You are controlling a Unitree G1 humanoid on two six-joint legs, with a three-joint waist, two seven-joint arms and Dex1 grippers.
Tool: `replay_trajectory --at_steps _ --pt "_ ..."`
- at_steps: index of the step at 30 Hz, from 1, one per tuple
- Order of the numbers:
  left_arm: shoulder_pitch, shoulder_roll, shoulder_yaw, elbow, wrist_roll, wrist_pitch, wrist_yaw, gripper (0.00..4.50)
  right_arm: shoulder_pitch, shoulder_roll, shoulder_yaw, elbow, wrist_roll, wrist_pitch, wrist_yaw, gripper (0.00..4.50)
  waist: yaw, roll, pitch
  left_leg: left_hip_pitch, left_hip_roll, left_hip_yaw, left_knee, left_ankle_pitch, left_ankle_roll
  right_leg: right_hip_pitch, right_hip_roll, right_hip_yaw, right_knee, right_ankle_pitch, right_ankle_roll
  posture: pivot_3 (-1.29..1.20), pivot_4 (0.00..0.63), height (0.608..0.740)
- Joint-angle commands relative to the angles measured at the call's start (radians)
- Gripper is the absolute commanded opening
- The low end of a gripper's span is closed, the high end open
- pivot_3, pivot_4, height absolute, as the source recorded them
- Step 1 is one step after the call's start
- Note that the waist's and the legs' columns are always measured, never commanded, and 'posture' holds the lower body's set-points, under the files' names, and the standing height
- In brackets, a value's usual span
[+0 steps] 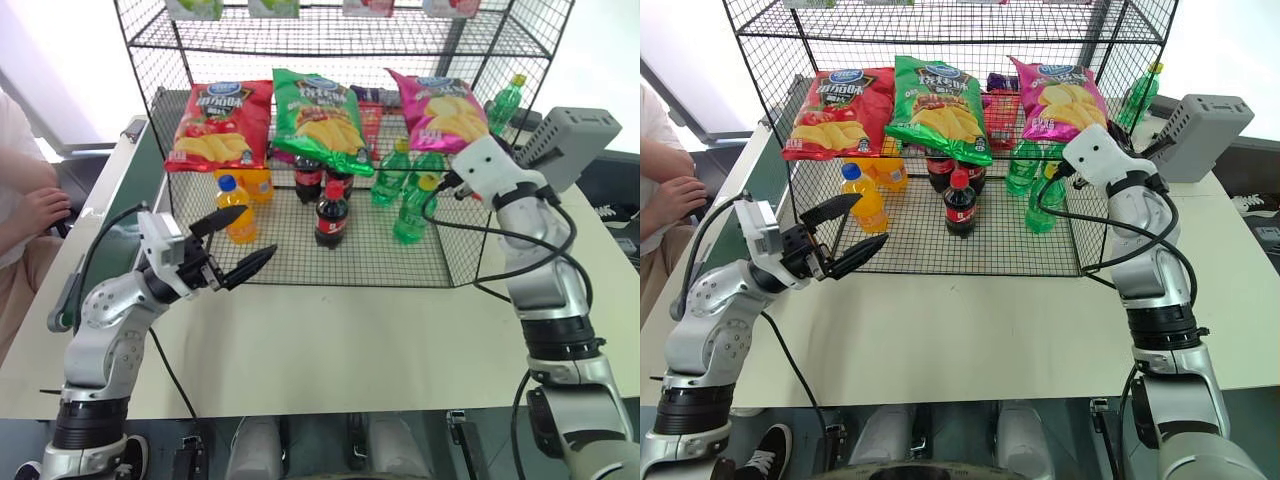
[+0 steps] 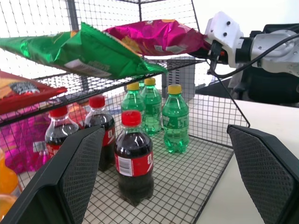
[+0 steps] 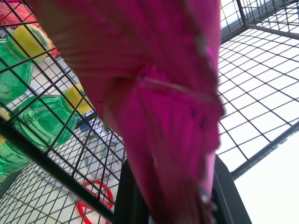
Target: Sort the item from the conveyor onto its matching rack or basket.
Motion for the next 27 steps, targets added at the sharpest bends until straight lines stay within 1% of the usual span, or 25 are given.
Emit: replay_trajectory --at_steps 1,3,5,6,7,8,12,15,19,24,27 --pt "0.003 0.001 0.022 -0.041 -0.018 -0.009 0.007 4.46 -0.052 -0.007 -0.003 0.018 0.022 -0.051 -0.020 0.00 0.000 0.000 0.000 0.000 0.000 0.000 0.000 0.000 0.000 0.000 0.000 0.000 0.000 0.000 0.000 0.00 0.150 0.740" --pt "0.008 0.003 0.017 -0.044 -0.014 -0.011 0.005 4.46 -0.054 0.004 -0.016 0.016 0.082 -0.058 0.022 0.00 0.000 0.000 0.000 0.000 0.000 0.000 0.000 0.000 0.000 0.000 0.000 0.000 0.000 0.000 0.000 0.00 0.150 0.740" --pt "0.011 0.002 0.019 -0.046 -0.015 -0.009 0.010 4.50 -0.044 -0.002 -0.012 0.011 0.085 -0.060 0.027 0.90 0.000 0.000 0.000 0.000 0.000 0.000 0.000 0.000 0.000 0.000 0.000 0.000 0.000 0.000 0.000 0.00 0.150 0.740" --pt "0.012 0.001 0.019 -0.047 -0.016 -0.009 0.011 4.50 -0.040 -0.007 -0.009 0.011 0.079 -0.062 0.018 1.20 0.000 0.000 0.000 0.000 0.000 0.000 0.000 0.000 0.000 0.000 0.000 0.000 0.000 0.000 0.000 0.00 0.150 0.740" --pt "0.013 0.001 0.019 -0.048 -0.016 -0.009 0.011 4.50 -0.036 -0.011 -0.008 0.012 0.076 -0.064 0.013 1.69 0.000 0.000 0.000 0.000 0.000 0.000 0.000 0.000 0.000 0.000 0.000 0.000 0.000 0.000 0.000 0.00 0.150 0.740" --pt "0.014 0.002 0.017 -0.049 -0.015 -0.009 0.011 4.50 -0.035 -0.013 -0.010 0.012 0.078 -0.063 0.011 2.07 0.000 0.000 0.000 0.000 0.000 0.000 0.000 0.000 0.000 0.000 0.000 0.000 0.000 0.000 0.000 0.00 0.150 0.740" --pt "0.016 0.001 0.010 -0.050 -0.013 -0.008 0.010 4.50 -0.029 -0.023 -0.016 -0.005 0.082 -0.057 0.020 3.99 0.000 0.000 0.000 0.001 0.000 0.000 0.000 0.000 0.000 0.001 0.000 0.000 0.000 0.000 0.000 0.00 0.150 0.740" --pt "0.013 0.002 0.011 -0.048 -0.011 -0.009 0.011 4.50 -0.007 -0.026 -0.030 -0.050 0.121 -0.043 0.063 3.99 0.002 -0.001 0.000 0.001 0.000 0.000 0.000 0.000 0.000 0.001 0.000 0.000 0.000 0.000 0.000 0.00 0.150 0.740" --pt "0.011 0.004 0.011 -0.051 -0.012 -0.007 0.011 4.50 0.062 -0.093 -0.050 -0.119 0.124 -0.047 0.121 3.99 0.003 -0.001 0.000 0.001 0.000 0.000 0.000 0.000 0.000 0.001 0.000 0.000 0.000 0.000 0.000 0.00 0.150 0.740" --pt "0.013 0.001 0.009 -0.051 -0.014 -0.006 0.009 4.50 0.129 -0.151 -0.070 -0.149 0.117 -0.064 0.137 3.99 0.002 -0.001 -0.001 0.002 0.000 0.000 0.000 0.000 0.000 0.002 0.000 0.000 0.000 0.000 0.000 0.00 0.150 0.740" --pt "0.010 0.000 0.010 -0.045 -0.014 -0.006 0.008 4.50 0.145 -0.138 -0.102 -0.174 0.157 -0.044 0.145 3.99 0.002 -0.001 -0.001 0.002 0.000 0.000 0.000 0.000 0.000 0.002 0.000 0.000 0.000 0.000 0.000 0.00 0.150 0.740"
